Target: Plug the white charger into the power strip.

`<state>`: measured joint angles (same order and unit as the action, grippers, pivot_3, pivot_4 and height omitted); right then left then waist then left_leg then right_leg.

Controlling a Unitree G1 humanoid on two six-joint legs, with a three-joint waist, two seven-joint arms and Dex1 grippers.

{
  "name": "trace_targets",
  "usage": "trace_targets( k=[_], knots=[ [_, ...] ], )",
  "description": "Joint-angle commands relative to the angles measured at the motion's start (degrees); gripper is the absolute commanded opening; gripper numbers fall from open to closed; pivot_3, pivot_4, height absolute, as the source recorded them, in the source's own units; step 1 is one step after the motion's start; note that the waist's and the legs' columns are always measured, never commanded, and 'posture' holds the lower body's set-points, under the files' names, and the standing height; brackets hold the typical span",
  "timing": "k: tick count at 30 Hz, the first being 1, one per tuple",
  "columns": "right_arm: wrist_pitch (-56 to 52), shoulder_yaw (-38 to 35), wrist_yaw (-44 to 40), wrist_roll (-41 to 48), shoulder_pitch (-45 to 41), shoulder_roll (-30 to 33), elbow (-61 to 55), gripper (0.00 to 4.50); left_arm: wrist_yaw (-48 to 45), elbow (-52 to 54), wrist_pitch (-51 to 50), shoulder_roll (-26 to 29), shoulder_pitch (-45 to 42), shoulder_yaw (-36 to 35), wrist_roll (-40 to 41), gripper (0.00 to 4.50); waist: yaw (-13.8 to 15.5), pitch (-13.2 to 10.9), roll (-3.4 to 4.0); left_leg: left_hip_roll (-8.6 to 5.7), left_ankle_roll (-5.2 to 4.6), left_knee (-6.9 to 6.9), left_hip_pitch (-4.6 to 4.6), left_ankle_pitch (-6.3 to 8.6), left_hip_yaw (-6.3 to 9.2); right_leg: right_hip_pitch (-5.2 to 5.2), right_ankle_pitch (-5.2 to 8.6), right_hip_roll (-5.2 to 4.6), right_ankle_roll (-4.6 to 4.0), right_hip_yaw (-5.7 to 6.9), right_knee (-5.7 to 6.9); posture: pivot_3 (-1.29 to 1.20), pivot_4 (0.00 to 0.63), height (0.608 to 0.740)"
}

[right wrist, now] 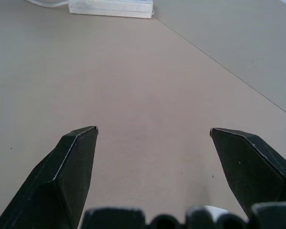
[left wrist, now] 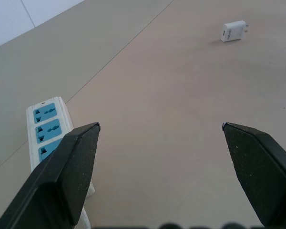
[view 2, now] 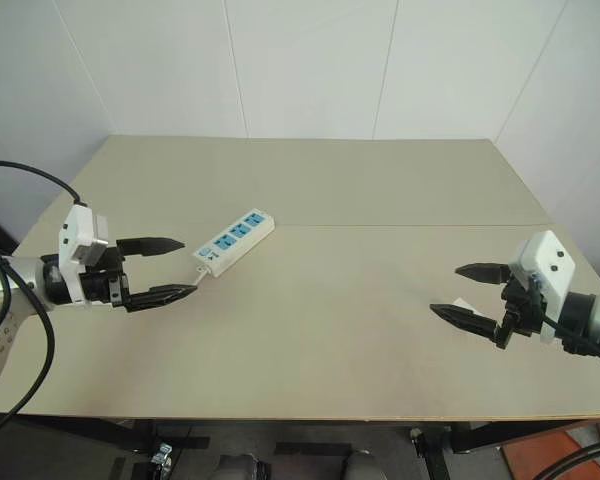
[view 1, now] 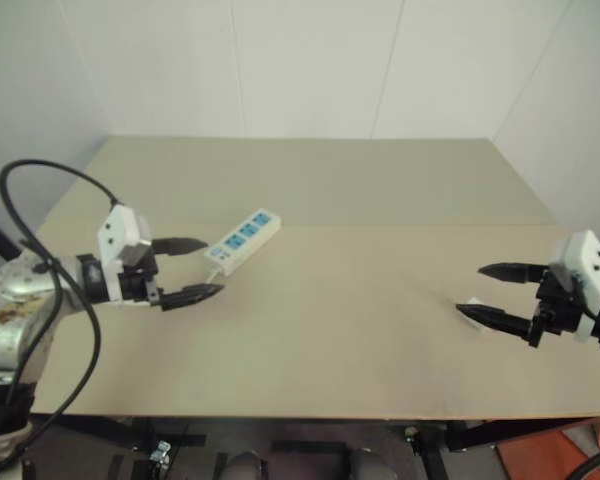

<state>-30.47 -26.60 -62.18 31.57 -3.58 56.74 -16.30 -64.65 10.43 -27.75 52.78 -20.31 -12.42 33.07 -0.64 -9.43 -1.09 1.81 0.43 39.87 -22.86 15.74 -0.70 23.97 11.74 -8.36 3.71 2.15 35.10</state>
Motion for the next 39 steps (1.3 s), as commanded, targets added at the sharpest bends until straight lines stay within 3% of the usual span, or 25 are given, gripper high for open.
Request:
trace_targets(
  k=[1, 12, 17, 23, 31, 39],
  knots=[
    [0.71, -1.62, 0.35, 0.22, -0.44, 1.07, -0.69, 4.50, 0.35, 0.42, -0.01, 0.12, -0.96, -0.57, 0.32, 4.47, 0.00, 0.00, 0.00, 0.00, 0.00, 0.00, 0.00, 0.00, 0.00, 0.00, 0.00, 0.00, 0.00, 0.00, 0.00, 0.00, 0.150, 0.740],
    [-1.46, -1.37, 1.58, 1.86, -1.74, 1.12, -0.40, 4.50, 3.51, -1.06, -0.57, -1.89, -2.17, -0.10, -0.30, 4.47, 0.00, 0.00, 0.00, 0.00, 0.00, 0.01, 0.00, 0.00, 0.00, -0.01, 0.00, 0.00, 0.00, 0.00, 0.00, 0.00, 0.150, 0.740],
    [-1.63, -0.84, 1.67, 2.15, -2.42, 1.05, -0.34, 4.50, 20.89, -6.41, -0.43, -11.21, -7.66, 1.78, -8.04, 4.47, 0.50, -0.01, -0.02, -0.04, 0.00, 0.07, 0.12, 0.00, 0.03, -0.22, -0.01, 0.00, -0.01, 0.01, -0.01, 0.00, 0.150, 0.740],
    [-1.90, -0.05, 1.70, 2.48, -3.95, 1.09, -0.39, 4.50, 27.23, -12.39, 6.25, -20.06, -9.04, 3.99, -13.17, 4.47, 0.68, -0.03, -0.06, -0.03, -0.17, 0.03, 0.58, 0.10, 0.02, -0.79, 0.00, 0.00, 0.01, 0.03, -0.11, 0.00, 0.150, 0.740],
    [-2.45, 0.65, 1.52, 2.70, -5.82, 0.95, -0.34, 4.50, 29.06, -27.02, 18.32, -27.32, -12.72, 5.38, -17.67, 4.47, 1.13, -0.03, -0.07, -0.05, -0.17, 0.06, 0.63, 0.10, 0.02, -0.82, 0.00, 0.00, 0.01, 0.04, -0.15, 0.00, 0.150, 0.740],
    [-2.74, 1.22, 1.74, 3.12, -6.80, 0.48, -0.58, 4.50, 26.67, -41.97, 26.12, -28.81, -17.76, 6.09, -19.97, 4.47, 1.21, -0.03, -0.07, -0.07, -0.17, 0.06, 0.59, 0.10, 0.01, -0.82, 0.00, 0.00, 0.01, 0.04, -0.12, 0.00, 0.150, 0.740]
  ],
)
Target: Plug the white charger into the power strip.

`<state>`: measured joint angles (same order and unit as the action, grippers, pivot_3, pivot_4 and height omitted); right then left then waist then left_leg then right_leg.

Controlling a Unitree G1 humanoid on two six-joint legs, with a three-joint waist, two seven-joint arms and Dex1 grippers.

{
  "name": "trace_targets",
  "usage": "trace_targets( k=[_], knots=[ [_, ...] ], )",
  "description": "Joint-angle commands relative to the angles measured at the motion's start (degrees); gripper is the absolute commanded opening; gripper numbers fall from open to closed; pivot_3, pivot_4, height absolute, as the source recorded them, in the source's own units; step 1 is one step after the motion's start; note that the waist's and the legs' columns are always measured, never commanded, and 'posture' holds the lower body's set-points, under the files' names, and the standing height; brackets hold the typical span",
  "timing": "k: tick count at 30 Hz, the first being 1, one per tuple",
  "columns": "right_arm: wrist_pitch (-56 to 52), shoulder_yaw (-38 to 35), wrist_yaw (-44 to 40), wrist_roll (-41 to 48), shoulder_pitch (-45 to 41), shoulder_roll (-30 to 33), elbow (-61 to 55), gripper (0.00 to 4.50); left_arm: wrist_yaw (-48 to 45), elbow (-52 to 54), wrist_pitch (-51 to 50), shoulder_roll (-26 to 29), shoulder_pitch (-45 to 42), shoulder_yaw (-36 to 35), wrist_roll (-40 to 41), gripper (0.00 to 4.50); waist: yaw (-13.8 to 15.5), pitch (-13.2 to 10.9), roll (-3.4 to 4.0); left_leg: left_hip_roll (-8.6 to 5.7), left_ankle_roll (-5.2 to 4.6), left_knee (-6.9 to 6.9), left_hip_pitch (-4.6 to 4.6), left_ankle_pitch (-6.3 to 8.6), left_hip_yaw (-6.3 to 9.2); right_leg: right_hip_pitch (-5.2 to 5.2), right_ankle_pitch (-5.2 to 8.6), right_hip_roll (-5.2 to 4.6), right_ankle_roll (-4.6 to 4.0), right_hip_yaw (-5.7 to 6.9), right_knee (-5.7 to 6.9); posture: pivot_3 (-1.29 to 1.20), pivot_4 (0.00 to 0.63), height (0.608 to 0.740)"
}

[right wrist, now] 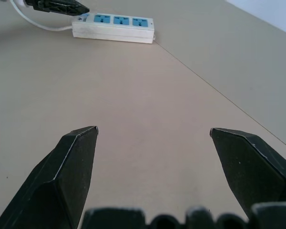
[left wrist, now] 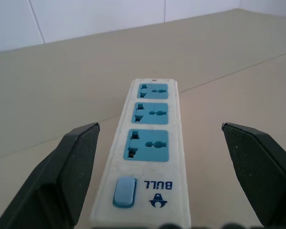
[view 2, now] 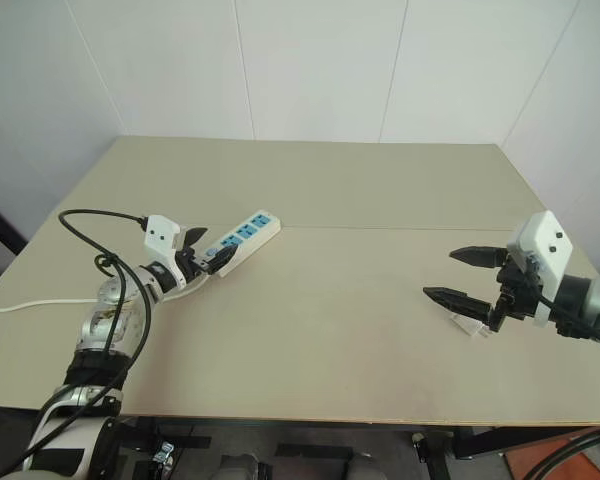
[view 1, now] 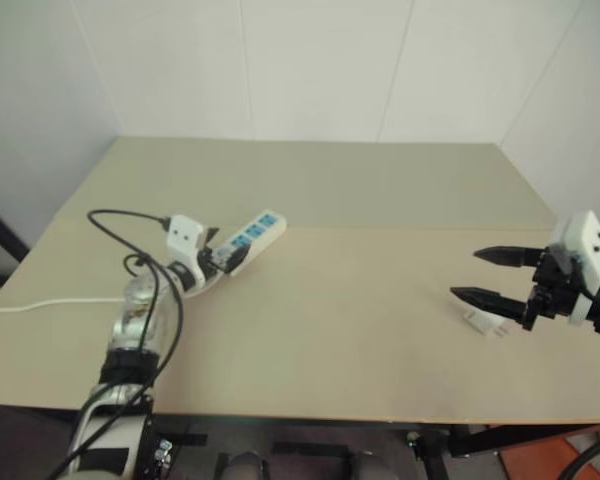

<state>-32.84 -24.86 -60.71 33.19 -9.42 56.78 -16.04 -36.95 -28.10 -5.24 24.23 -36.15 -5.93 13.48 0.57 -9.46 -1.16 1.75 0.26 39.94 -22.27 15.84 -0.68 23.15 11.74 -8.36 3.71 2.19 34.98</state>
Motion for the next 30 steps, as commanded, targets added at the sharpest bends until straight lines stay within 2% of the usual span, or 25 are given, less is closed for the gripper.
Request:
trace_targets(
  k=[1, 17, 30],
  knots=[
    [-0.29, -0.55, 0.23, 1.54, -0.92, 0.40, -0.90, 4.50, -1.37, -5.84, 4.86, -0.48, -2.65, -0.44, -0.59, 4.47, 0.02, 0.00, 0.00, 0.00, 0.00, 0.00, 0.00, 0.00, 0.00, 0.00, 0.00, 0.00, 0.00, 0.00, 0.00, 0.00, 0.150, 0.740],
    [-1.74, -2.45, 1.56, 4.06, -0.08, 0.38, -2.76, 4.50, -2.96, -25.84, 14.63, -3.09, -8.75, 1.12, -5.38, 4.47, 0.12, 0.00, -0.02, 0.00, 0.00, 0.01, 0.02, 0.00, 0.00, -0.03, 0.00, -0.01, 0.01, 0.03, -0.01, 0.00, 0.150, 0.740],
    [-1.99, -2.42, 3.12, 5.48, 0.62, -0.22, -3.73, 4.50, -3.41, -28.27, 18.06, -2.32, -9.54, -1.80, -3.81, 4.47, 0.01, 0.00, -0.03, 0.01, 0.00, 0.00, -0.02, 0.00, 0.00, 0.00, 0.00, -0.01, 0.01, 0.04, 0.02, 0.00, 0.150, 0.740]
  ],
)
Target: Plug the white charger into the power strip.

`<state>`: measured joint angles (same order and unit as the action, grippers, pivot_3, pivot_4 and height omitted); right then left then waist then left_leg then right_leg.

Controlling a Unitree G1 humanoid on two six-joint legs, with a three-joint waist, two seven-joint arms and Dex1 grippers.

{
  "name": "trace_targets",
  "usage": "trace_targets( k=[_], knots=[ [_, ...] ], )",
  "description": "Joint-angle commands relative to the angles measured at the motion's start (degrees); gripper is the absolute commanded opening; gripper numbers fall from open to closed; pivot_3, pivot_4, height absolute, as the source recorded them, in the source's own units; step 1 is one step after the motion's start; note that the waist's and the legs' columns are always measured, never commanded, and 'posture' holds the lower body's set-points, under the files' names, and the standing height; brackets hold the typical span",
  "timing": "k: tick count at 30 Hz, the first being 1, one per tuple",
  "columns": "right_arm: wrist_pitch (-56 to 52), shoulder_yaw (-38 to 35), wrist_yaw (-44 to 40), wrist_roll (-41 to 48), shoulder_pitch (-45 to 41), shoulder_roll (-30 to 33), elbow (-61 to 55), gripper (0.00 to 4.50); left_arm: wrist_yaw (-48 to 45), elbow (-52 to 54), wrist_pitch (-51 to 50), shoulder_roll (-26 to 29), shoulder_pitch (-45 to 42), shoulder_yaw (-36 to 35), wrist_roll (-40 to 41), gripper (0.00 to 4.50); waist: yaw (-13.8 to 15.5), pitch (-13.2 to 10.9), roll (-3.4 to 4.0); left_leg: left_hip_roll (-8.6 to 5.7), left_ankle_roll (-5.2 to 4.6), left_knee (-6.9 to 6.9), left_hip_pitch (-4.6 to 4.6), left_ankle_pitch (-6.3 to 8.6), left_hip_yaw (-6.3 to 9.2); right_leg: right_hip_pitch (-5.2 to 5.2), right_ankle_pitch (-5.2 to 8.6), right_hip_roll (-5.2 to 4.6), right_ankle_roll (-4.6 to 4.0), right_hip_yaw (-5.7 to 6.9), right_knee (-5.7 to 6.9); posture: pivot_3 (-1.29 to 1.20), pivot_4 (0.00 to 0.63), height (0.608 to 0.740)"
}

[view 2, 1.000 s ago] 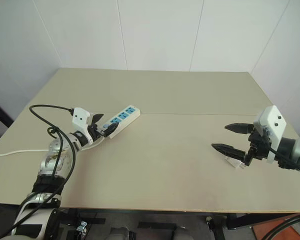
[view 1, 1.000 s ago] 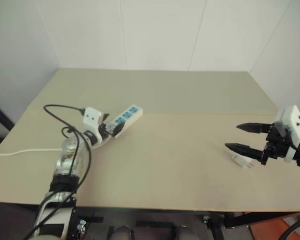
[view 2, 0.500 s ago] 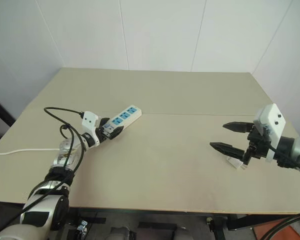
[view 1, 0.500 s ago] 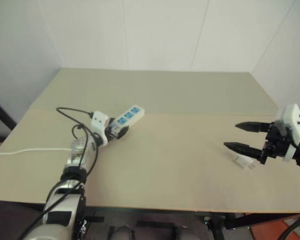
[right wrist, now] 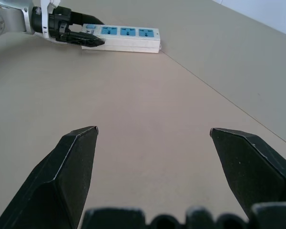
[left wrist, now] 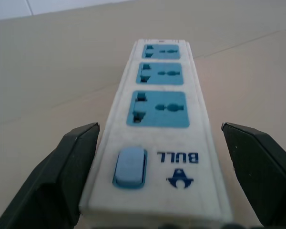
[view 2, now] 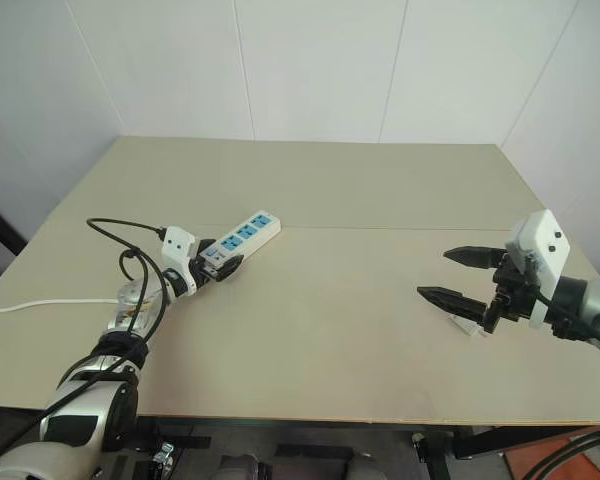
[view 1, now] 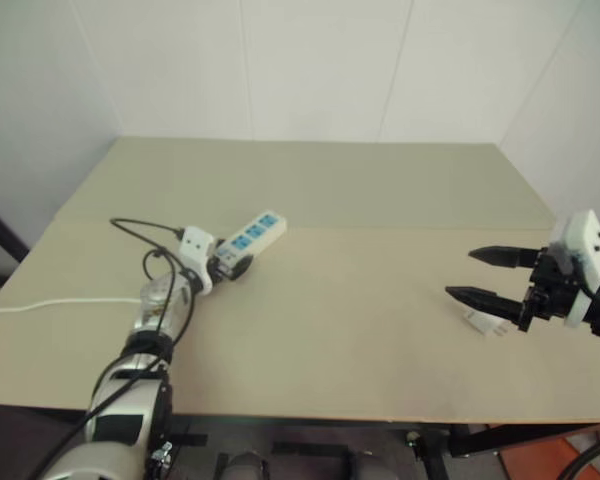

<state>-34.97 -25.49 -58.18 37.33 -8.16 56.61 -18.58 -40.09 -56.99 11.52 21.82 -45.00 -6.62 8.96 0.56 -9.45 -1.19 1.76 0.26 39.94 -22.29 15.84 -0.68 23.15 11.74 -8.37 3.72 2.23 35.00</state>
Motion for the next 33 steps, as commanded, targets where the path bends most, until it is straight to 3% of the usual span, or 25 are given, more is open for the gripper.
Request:
trace_targets(
  k=[1, 25, 29, 33],
  knots=[
    [0.17, -1.73, 0.61, 1.36, -0.71, -0.08, -1.15, 4.50, -0.34, 0.49, 1.37, 0.10, -0.67, -0.98, 0.51, 4.47, 0.04, 0.00, 0.00, 0.00, 0.00, 0.00, 0.00, 0.00, 0.00, 0.00, 0.00, 0.00, 0.00, 0.00, 0.00, 0.00, 0.150, 0.740],
    [-1.03, -2.72, 2.23, 4.52, -1.69, 0.68, -2.51, 4.50, -2.05, -9.35, -0.44, -1.47, -3.13, 2.32, -4.61, 4.47, 0.29, 0.07, 0.04, -0.02, -0.01, 0.00, 0.17, 0.00, 0.00, -0.16, 0.00, -0.03, 0.01, 0.01, -0.03, 0.00, 0.150, 0.740],
    [-1.06, -2.72, 2.39, 5.00, -1.99, 0.89, -2.39, 4.50, -2.38, -9.76, -0.02, -1.52, -3.08, 2.26, -4.71, 3.35, 0.30, 0.08, 0.03, -0.02, -0.01, 0.00, 0.18, 0.01, 0.00, -0.18, 0.00, -0.03, 0.01, 0.01, -0.04, 0.00, 0.150, 0.740],
    [-1.02, -2.57, 2.54, 5.23, -2.42, 0.99, -2.24, 4.50, -3.56, -9.89, 0.36, -1.75, -3.25, 2.13, -4.34, 3.30, 0.30, 0.08, 0.03, -0.02, -0.01, -0.01, 0.18, 0.01, 0.00, -0.17, 0.00, -0.03, 0.01, 0.01, -0.04, 0.00, 0.150, 0.740]
  ],
)
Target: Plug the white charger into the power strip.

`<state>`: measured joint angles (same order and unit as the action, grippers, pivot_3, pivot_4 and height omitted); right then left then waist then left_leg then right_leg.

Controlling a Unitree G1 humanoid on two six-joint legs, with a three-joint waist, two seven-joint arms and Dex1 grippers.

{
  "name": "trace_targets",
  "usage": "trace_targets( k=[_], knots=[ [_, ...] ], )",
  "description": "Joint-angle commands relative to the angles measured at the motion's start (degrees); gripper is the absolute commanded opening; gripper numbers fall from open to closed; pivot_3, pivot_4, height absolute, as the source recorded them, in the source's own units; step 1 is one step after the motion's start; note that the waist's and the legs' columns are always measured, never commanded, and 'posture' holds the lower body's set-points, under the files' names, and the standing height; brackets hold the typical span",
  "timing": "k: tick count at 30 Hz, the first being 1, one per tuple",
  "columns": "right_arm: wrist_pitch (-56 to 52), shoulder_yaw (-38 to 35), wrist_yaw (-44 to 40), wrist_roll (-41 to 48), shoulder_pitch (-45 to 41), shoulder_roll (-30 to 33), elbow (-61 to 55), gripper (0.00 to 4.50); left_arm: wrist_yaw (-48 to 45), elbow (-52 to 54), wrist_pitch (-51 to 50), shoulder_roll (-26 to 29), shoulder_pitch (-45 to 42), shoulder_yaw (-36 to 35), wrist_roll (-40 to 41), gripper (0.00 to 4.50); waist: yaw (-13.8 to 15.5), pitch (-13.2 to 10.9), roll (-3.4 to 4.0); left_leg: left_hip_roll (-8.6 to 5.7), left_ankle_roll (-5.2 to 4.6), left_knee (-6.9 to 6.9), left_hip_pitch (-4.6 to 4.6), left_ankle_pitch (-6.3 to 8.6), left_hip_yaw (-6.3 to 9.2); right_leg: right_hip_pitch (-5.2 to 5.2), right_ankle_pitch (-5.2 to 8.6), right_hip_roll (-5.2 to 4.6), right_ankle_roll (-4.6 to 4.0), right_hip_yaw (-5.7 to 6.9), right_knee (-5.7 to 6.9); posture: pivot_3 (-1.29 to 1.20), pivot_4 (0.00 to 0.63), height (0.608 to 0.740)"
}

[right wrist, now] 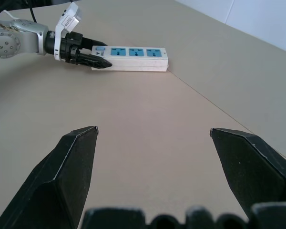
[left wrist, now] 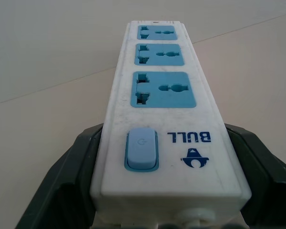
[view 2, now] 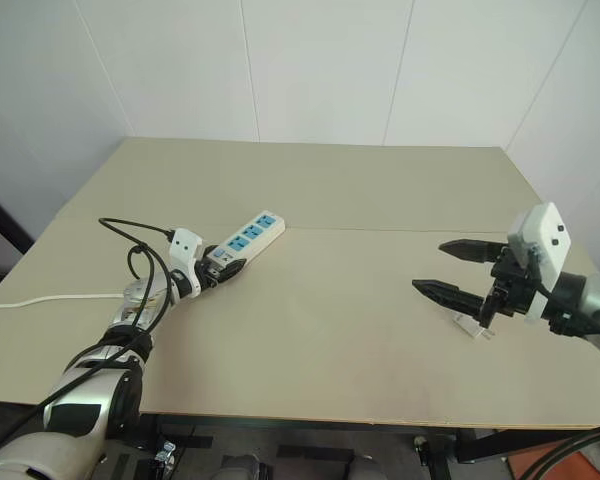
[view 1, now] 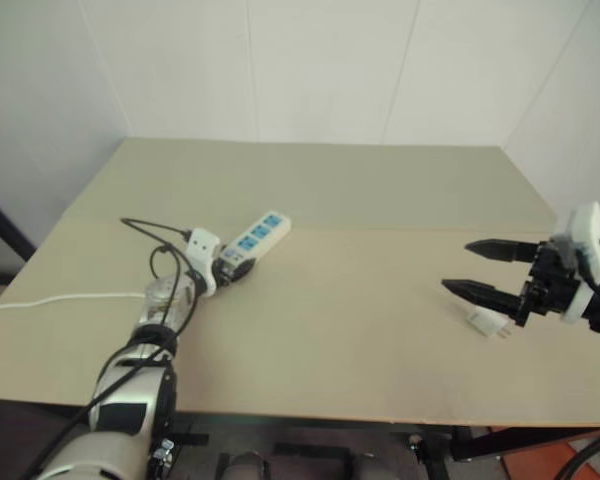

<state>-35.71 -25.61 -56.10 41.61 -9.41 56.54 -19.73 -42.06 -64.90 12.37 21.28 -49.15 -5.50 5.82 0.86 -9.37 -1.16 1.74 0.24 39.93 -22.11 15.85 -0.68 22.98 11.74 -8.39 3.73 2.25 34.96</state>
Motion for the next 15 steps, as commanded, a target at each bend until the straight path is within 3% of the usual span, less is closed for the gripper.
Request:
trace_targets(
  k=[1, 13, 15],
  knots=[
    [-0.28, -2.41, 0.49, 0.97, -1.32, 1.10, -0.99, 4.50, -2.71, -1.70, -0.23, -1.42, 0.85, 1.11, -1.02, 3.30, 0.00, 0.00, 0.00, 0.00, 0.00, 0.00, 0.00, 0.00, 0.00, 0.00, 0.00, 0.00, 0.00, 0.00, 0.00, 0.00, 0.150, 0.740],
    [0.44, -1.71, -0.60, -0.19, -2.49, 2.53, 1.28, 4.50, -28.72, 8.70, 2.60, -4.55, 1.49, 7.70, 0.30, 3.30, 0.41, -0.01, -0.01, -0.01, -0.04, 0.01, -0.22, 0.02, -0.01, 0.12, 0.00, 0.00, 0.00, 0.03, 0.01, 0.00, 0.150, 0.740],
    [0.85, -1.45, -1.00, -0.48, -2.63, 2.84, 1.61, 4.50, -33.79, 9.77, 6.71, -3.87, 2.22, 10.40, -1.23, 3.30, 0.14, -0.01, -0.02, 0.00, -0.04, 0.00, -0.23, 0.02, -0.01, 0.15, 0.00, 0.00, 0.00, 0.03, 0.01, 0.00, 0.150, 0.740]
  ],
)
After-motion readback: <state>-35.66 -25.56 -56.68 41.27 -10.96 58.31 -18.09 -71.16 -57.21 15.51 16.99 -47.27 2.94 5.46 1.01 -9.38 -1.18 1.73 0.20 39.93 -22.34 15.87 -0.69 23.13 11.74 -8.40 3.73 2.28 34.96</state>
